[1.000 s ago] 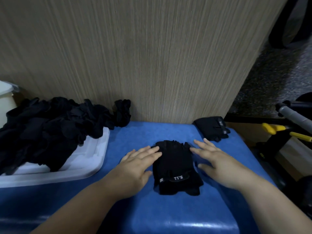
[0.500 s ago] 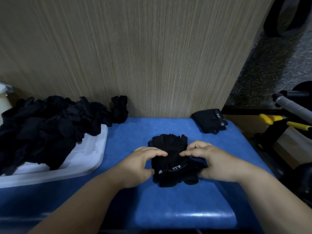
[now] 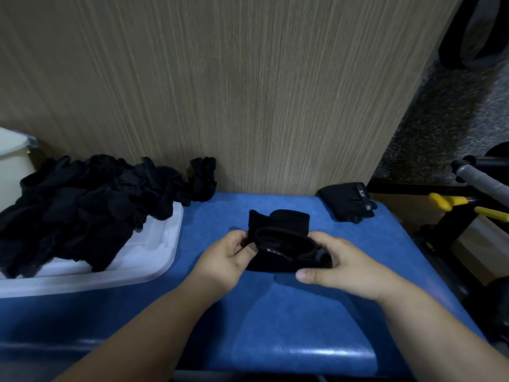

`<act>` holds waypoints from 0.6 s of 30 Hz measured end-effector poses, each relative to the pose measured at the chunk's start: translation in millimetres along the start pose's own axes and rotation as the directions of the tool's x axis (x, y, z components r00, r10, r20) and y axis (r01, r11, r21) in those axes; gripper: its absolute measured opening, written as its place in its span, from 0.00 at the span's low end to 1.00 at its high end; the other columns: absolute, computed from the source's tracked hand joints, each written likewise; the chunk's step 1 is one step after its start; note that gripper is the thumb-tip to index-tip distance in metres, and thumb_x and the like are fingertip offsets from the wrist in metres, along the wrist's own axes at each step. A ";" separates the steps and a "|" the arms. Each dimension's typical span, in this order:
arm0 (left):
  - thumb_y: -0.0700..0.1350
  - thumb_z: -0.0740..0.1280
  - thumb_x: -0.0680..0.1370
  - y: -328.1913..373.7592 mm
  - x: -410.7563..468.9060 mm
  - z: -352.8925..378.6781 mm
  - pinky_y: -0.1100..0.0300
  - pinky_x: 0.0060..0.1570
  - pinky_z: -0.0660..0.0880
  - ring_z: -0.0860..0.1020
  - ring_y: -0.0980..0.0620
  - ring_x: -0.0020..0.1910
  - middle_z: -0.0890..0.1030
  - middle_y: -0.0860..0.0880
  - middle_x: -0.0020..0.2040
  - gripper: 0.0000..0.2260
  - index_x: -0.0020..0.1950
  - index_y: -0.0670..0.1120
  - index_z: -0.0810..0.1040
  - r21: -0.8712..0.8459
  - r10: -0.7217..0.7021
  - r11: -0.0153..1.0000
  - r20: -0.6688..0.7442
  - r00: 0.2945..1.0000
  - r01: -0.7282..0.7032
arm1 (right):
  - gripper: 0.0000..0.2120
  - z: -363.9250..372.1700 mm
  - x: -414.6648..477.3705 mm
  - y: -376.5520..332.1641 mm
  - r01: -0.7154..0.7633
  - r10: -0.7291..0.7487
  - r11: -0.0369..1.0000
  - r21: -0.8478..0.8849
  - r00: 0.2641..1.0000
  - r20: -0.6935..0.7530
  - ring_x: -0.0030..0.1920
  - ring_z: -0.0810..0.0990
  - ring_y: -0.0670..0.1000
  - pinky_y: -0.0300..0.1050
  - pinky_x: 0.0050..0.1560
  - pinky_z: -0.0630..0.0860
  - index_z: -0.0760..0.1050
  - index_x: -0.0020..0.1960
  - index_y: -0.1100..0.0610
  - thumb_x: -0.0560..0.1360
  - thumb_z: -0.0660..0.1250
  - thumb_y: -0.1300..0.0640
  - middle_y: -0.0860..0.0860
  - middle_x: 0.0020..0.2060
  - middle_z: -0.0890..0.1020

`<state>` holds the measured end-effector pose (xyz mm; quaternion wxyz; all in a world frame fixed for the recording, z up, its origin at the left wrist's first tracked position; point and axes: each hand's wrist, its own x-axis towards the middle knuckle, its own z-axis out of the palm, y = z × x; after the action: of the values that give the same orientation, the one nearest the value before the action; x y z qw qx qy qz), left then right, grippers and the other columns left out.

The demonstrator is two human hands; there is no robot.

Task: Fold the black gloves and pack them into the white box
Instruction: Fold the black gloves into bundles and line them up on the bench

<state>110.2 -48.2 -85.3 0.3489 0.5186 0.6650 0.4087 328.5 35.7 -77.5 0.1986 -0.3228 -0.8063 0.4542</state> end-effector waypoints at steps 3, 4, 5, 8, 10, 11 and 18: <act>0.52 0.62 0.80 0.1 0.4 0.3 0.55 0.52 0.75 0.80 0.50 0.49 0.82 0.48 0.46 0.07 0.56 0.54 0.73 -0.003 -0.062 0.998 -0.047 0.997 0.062 | 0.23 11.9 7.2 0.5 -0.021 0.030 0.996 0.087 0.993 -0.110 0.56 0.81 0.50 0.50 0.62 0.75 0.78 0.56 0.50 0.63 0.75 0.43 0.48 0.52 0.84; 0.51 0.61 0.80 0.2 0.5 0.5 0.54 0.52 0.75 0.80 0.51 0.49 0.82 0.49 0.47 0.07 0.58 0.54 0.71 -0.017 -0.086 0.996 -0.061 0.994 0.085 | 0.21 15.3 10.6 1.3 -0.031 0.052 0.990 0.139 0.988 -0.149 0.56 0.81 0.51 0.53 0.63 0.74 0.78 0.55 0.52 0.66 0.74 0.44 0.49 0.52 0.84; 0.51 0.60 0.81 1.0 -0.1 0.6 0.56 0.51 0.74 0.79 0.52 0.49 0.81 0.51 0.48 0.08 0.59 0.55 0.70 -0.037 -0.105 0.994 -0.073 0.992 0.103 | 0.18 18.1 13.9 1.7 -0.054 0.089 0.979 0.198 0.981 -0.170 0.55 0.82 0.51 0.54 0.63 0.74 0.78 0.55 0.53 0.69 0.73 0.47 0.49 0.51 0.85; 0.52 0.57 0.81 1.4 -1.3 1.0 0.57 0.55 0.71 0.76 0.50 0.56 0.78 0.46 0.58 0.13 0.65 0.56 0.69 -0.100 -0.134 0.987 -0.098 0.986 0.124 | 0.17 23.2 20.0 2.5 -0.172 0.211 0.970 0.170 0.945 -0.250 0.44 0.82 0.44 0.45 0.51 0.78 0.75 0.59 0.51 0.73 0.71 0.48 0.46 0.39 0.83; 0.54 0.58 0.80 2.7 -3.7 2.6 0.62 0.53 0.71 0.77 0.53 0.53 0.80 0.48 0.53 0.17 0.68 0.55 0.65 -0.079 -0.115 0.991 -0.090 0.989 0.108 | 0.20 24.8 21.1 0.0 -0.232 0.239 0.971 0.062 0.920 -0.311 0.36 0.79 0.41 0.34 0.38 0.72 0.70 0.65 0.48 0.75 0.69 0.49 0.43 0.31 0.79; 0.54 0.60 0.79 4.4 -5.6 3.8 0.66 0.47 0.72 0.78 0.55 0.46 0.80 0.51 0.44 0.19 0.69 0.54 0.64 -0.032 -0.099 0.995 -0.085 0.991 0.096 | 0.23 25.9 20.9 -1.0 -0.247 0.234 0.969 0.003 0.914 -0.332 0.35 0.78 0.41 0.33 0.35 0.69 0.67 0.67 0.47 0.75 0.68 0.48 0.43 0.30 0.77; 0.51 0.58 0.81 -0.9 0.3 4.1 0.55 0.43 0.76 0.78 0.52 0.40 0.79 0.47 0.36 0.17 0.70 0.52 0.62 0.186 -0.071 0.978 -0.133 0.989 0.095 | 0.30 35.1 20.0 -15.5 -0.300 0.080 0.834 -0.463 0.896 -0.436 0.47 0.77 0.47 0.40 0.44 0.72 0.60 0.73 0.48 0.74 0.66 0.43 0.45 0.39 0.80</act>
<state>113.4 -47.3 -87.9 0.2714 0.4949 0.7431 0.3596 287.4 22.6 -81.5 0.2169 -0.5302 -0.8036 0.1617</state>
